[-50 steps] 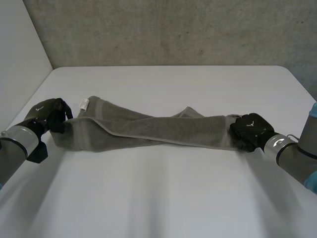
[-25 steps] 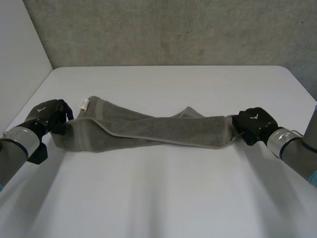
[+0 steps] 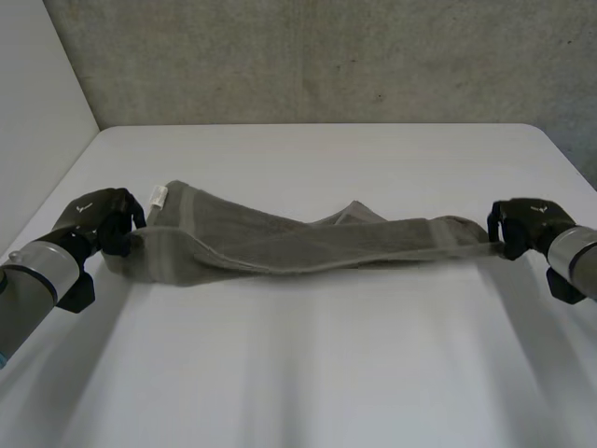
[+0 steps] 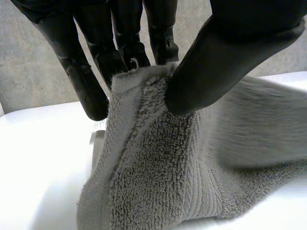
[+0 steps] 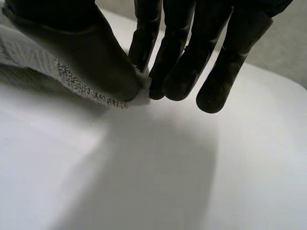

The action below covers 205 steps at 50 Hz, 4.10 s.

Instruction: Fold the towel.

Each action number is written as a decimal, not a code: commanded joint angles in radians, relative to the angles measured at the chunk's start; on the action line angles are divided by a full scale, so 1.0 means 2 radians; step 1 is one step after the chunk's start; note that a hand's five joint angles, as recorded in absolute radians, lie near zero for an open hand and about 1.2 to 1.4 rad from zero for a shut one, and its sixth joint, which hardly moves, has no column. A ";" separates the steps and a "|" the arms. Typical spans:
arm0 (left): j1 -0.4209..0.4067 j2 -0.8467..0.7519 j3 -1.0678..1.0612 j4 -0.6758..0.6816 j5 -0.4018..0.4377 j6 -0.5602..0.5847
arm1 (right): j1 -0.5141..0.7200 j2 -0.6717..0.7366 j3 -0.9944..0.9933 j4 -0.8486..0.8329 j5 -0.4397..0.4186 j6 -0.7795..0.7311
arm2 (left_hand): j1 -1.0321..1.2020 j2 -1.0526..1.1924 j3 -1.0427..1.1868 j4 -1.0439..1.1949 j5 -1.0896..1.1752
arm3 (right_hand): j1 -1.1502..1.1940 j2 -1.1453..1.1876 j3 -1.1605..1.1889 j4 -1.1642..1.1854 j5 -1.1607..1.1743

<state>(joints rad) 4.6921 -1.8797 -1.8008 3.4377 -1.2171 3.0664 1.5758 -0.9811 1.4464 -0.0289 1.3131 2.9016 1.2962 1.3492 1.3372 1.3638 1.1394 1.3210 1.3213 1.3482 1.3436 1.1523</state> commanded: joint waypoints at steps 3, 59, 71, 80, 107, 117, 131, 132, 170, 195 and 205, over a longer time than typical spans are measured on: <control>0.000 -0.005 0.001 0.000 0.000 0.000 | 0.022 0.033 -0.013 -0.012 0.039 -0.006 | 0.050 0.024 0.030 0.016 0.041 | 0.038 0.038 0.024 0.026 0.035; -0.001 -0.011 -0.010 0.021 -0.001 0.002 | 0.029 0.019 0.069 -0.121 -0.049 -0.188 | 0.050 0.024 0.030 0.016 0.041 | -0.333 -0.333 -0.347 -0.345 -0.336; -0.001 -0.010 -0.012 0.025 -0.001 0.002 | 0.030 0.030 0.063 -0.121 -0.048 -0.212 | 0.050 0.024 0.030 0.016 0.041 | -0.332 -0.332 -0.345 -0.343 -0.335; -0.001 -0.010 -0.012 0.025 -0.001 0.002 | 0.030 0.033 0.058 -0.122 -0.048 -0.211 | 0.050 0.024 0.030 0.016 0.041 | -0.254 -0.254 -0.268 -0.265 -0.257; -0.002 -0.013 -0.013 0.029 -0.001 0.002 | 0.047 0.048 0.035 -0.127 -0.041 -0.206 | 0.050 0.024 0.030 0.016 0.041 | -0.255 -0.256 -0.269 -0.267 -0.258; -0.003 -0.014 -0.012 0.029 -0.001 0.002 | 0.054 0.063 0.021 -0.126 -0.037 -0.202 | 0.050 0.024 0.030 0.016 0.041 | 0.037 0.037 0.024 0.026 0.034; -0.002 -0.012 -0.011 0.029 0.000 0.001 | 0.048 -0.047 0.038 -0.118 -0.046 -0.066 | 0.050 0.024 0.030 0.016 0.041 | 0.038 0.038 0.024 0.026 0.035; -0.002 -0.010 -0.012 0.029 0.000 0.001 | 0.047 -0.067 0.041 -0.117 -0.047 -0.042 | 0.050 0.024 0.030 0.016 0.041 | 0.038 0.038 0.024 0.026 0.035; 0.018 0.139 0.192 -0.180 0.041 -0.047 | 0.000 -0.198 -0.247 0.301 -0.111 -0.067 | 0.050 0.024 0.030 0.016 0.041 | 0.038 0.038 0.024 0.026 0.035; -0.074 -0.148 0.679 -0.157 -0.082 0.028 | 0.157 0.033 -0.614 0.071 0.148 -0.200 | 0.050 0.024 0.030 0.016 0.041 | 0.038 0.038 0.024 0.026 0.035; -0.075 -0.123 0.615 -0.084 -0.073 -0.024 | 0.155 0.035 -0.584 0.116 0.094 -0.167 | 0.050 0.024 0.030 0.016 0.041 | 0.038 0.038 0.024 0.026 0.035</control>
<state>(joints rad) 4.5355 -2.1445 -0.4474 3.2005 -1.3843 3.0745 1.8896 -0.9149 0.1923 0.1169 1.5675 2.5484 1.2961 1.3523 1.3421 1.3634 1.1395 1.3267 1.3220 1.3518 1.3471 1.1552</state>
